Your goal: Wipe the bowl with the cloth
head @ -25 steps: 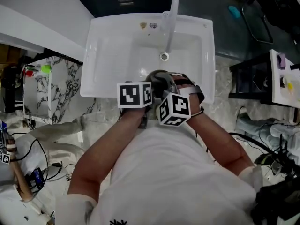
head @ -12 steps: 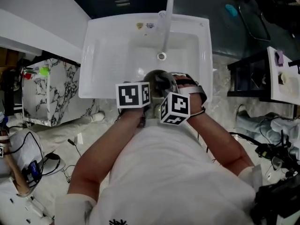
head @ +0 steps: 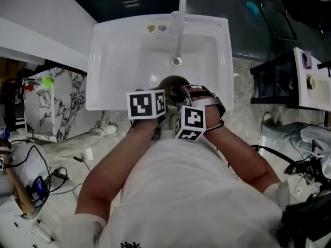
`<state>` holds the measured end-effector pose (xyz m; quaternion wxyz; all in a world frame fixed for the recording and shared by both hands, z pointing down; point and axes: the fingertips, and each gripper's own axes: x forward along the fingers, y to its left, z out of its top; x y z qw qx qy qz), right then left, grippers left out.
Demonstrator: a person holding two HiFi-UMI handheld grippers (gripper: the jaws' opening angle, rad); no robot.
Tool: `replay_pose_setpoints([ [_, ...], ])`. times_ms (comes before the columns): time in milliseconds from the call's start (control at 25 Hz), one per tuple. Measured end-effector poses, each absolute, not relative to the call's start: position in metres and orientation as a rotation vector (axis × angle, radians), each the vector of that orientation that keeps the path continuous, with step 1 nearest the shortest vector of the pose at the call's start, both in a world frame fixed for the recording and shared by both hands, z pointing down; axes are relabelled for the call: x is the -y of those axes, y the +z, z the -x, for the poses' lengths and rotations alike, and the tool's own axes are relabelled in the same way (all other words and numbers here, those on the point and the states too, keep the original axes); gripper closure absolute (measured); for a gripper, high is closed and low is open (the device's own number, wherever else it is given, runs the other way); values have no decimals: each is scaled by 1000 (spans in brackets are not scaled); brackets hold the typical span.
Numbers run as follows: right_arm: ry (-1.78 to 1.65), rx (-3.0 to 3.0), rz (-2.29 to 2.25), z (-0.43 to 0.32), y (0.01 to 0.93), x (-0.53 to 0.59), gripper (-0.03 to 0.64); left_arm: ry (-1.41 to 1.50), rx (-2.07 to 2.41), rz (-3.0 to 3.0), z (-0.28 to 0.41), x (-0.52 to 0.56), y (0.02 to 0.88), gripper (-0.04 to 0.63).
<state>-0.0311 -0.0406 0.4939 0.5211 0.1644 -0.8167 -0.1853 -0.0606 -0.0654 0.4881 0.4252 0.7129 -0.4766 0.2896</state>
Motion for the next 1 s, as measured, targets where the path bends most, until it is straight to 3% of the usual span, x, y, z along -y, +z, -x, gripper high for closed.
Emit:
replay_pose_setpoints([
  [1000, -454, 1905, -413, 17, 489, 54, 581, 737, 1172, -1779, 58, 65, 490, 575],
])
